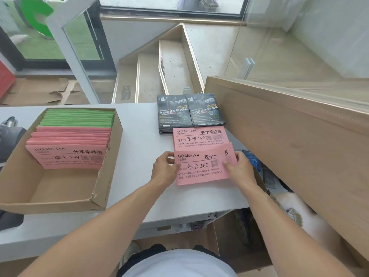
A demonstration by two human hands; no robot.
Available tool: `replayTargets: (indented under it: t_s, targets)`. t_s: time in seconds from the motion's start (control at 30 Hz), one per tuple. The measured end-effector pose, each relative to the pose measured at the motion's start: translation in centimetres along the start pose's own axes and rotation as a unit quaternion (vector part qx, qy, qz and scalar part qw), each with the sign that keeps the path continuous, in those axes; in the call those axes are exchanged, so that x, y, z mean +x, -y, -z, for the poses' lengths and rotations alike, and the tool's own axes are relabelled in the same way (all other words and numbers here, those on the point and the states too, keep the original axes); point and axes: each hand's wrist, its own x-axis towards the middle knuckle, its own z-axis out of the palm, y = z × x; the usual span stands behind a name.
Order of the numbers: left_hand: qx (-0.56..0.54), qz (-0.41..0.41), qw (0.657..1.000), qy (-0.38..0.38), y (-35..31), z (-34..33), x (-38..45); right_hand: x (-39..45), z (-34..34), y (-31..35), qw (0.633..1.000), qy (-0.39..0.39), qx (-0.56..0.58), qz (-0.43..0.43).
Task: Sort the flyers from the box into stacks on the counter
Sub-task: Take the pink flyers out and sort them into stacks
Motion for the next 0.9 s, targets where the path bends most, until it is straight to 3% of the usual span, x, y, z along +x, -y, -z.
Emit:
replayTargets:
  t_s: [0.17, 0.37, 0.47, 0.6, 0.9]
  targets:
    - [0.040, 0.019, 0.999, -0.006, 0.4, -0.5, 0.3, 0.8, -0.4, -1.1, 0.995, -0.005, -0.102, -0.006]
    - [0.157, -0.037, 0.987, 0.026, 1.7, -0.5, -2.4, 0.2, -0.6, -1.9, 0.978, -0.022, -0.202, 0.058]
    - [0.206, -0.068, 0.974, 0.058, 2.7, -1.1, -2.8, -0.4, -0.5, -1.8, 0.978, 0.027, -0.200, 0.061]
    - [0.218, -0.072, 0.972, 0.041, 2.7, -1.1, -2.3, -0.4, -0.3, -2.0, 0.951, 0.084, -0.288, 0.068]
    - [0.258, -0.085, 0.962, 0.015, 2.7, -1.4, -1.9, 0.9, 0.0, -1.9, 0.949, 0.066, -0.299, 0.067]
